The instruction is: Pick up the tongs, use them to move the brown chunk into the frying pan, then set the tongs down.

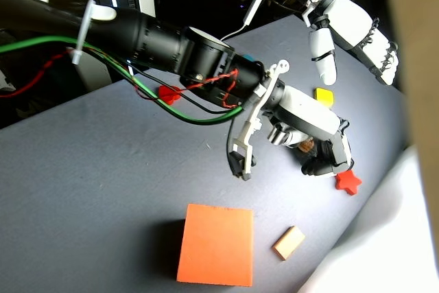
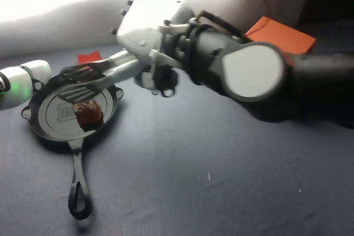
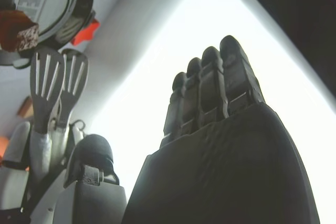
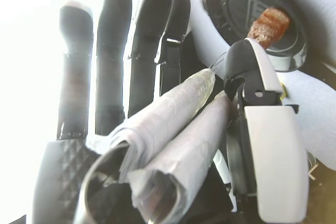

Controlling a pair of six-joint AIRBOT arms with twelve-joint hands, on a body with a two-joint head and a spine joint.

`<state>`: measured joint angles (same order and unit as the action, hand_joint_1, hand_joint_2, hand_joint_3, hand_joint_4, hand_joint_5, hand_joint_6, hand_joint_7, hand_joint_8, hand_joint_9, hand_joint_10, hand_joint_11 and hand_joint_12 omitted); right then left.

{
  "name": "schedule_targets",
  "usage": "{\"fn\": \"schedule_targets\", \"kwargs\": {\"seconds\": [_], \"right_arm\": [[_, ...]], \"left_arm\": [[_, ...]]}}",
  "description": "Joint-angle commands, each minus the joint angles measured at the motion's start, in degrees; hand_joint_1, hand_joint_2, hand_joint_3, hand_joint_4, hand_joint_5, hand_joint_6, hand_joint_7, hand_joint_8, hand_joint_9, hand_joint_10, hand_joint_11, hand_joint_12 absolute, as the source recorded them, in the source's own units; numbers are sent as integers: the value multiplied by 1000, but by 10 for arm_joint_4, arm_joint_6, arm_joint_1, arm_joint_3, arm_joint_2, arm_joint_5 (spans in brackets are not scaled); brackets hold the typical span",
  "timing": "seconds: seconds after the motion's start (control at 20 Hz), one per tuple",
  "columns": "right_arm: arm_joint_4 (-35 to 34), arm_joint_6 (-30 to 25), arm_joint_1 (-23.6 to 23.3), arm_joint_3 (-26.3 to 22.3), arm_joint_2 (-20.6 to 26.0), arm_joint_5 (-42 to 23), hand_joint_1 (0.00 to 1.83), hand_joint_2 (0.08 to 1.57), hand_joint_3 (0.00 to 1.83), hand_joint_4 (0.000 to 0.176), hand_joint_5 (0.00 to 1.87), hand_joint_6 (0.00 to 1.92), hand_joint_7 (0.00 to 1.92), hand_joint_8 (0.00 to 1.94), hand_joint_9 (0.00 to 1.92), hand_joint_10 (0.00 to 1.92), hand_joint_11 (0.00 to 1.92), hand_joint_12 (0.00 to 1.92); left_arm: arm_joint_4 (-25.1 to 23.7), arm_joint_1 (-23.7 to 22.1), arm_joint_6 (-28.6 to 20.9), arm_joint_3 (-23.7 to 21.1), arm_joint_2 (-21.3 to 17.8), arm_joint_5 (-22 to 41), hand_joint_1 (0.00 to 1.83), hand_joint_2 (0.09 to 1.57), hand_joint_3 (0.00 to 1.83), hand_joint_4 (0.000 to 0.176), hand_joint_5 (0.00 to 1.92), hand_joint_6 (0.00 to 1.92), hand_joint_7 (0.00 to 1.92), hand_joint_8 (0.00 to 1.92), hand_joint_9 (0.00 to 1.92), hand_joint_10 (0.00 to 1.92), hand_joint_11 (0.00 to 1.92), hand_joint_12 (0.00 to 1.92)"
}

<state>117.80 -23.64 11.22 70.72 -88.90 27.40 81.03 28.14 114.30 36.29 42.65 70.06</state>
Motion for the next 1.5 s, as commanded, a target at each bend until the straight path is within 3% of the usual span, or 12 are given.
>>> {"fn": "schedule_targets", "kwargs": {"seconds": [0.0,0.2,0.4,0.55,0.65,0.75,0.85,1.0,1.2,1.3,1.45], "right_arm": [[30,11,-13,-13,13,36,477,1364,0,0,891,581,1069,750,897,1263,719,1700],[30,23,-3,-122,105,65,506,1365,0,0,858,636,1058,780,887,1303,720,1719],[30,-7,29,-168,145,122,492,1357,0,0,847,670,1051,788,889,1292,727,1702],[30,-20,55,-197,172,126,506,1345,0,0,878,635,1076,762,915,1288,732,1701],[30,-43,73,-197,183,97,514,1350,1,0,865,635,1057,790,893,1321,732,1718],[30,-51,91,-183,180,73,516,1344,0,0,853,629,1042,800,882,1296,693,1733],[35,-57,110,-166,167,75,526,1339,0,0,849,625,1037,803,882,1290,689,1745],[113,-111,141,-147,147,103,516,1337,0,0,852,584,1044,779,896,1290,686,1753],[124,-113,160,-143,137,111,563,1291,0,0,851,497,978,780,810,1255,642,1734],[124,-117,167,-143,136,112,565,1260,0,0,775,389,843,680,670,1173,527,1614],[135,-117,173,-143,135,112,440,1227,0,0,643,264,758,348,631,761,369,1394]], "left_arm": [[-48,-4,0,1,-4,46,0,1181,0,0,60,4,89,2,70,3,0,108],[-48,-4,1,0,-4,46,0,1180,0,0,47,2,78,4,62,4,0,89],[-48,-4,1,-2,-5,46,0,1176,0,0,66,2,89,2,71,3,0,134],[-48,-6,2,-5,-6,46,0,1170,0,0,52,1,85,2,63,1,0,108],[-48,-6,3,-7,-6,46,0,1173,0,0,73,3,100,0,81,2,0,169],[-48,-5,5,-8,-6,46,0,1175,0,0,54,5,81,3,64,5,0,110],[-48,-5,5,-9,-6,47,0,1181,3,0,61,6,87,4,67,4,0,93],[-48,-5,5,-9,-6,48,0,1181,0,0,64,0,91,0,69,0,0,93],[-48,-5,5,-10,-6,50,0,1178,0,0,45,3,75,3,57,4,0,88],[-47,-5,5,-10,-6,51,0,1181,0,0,47,3,74,2,59,3,0,107],[-47,-5,4,-10,-6,53,0,1178,0,0,44,1,74,1,59,3,0,108]]}}
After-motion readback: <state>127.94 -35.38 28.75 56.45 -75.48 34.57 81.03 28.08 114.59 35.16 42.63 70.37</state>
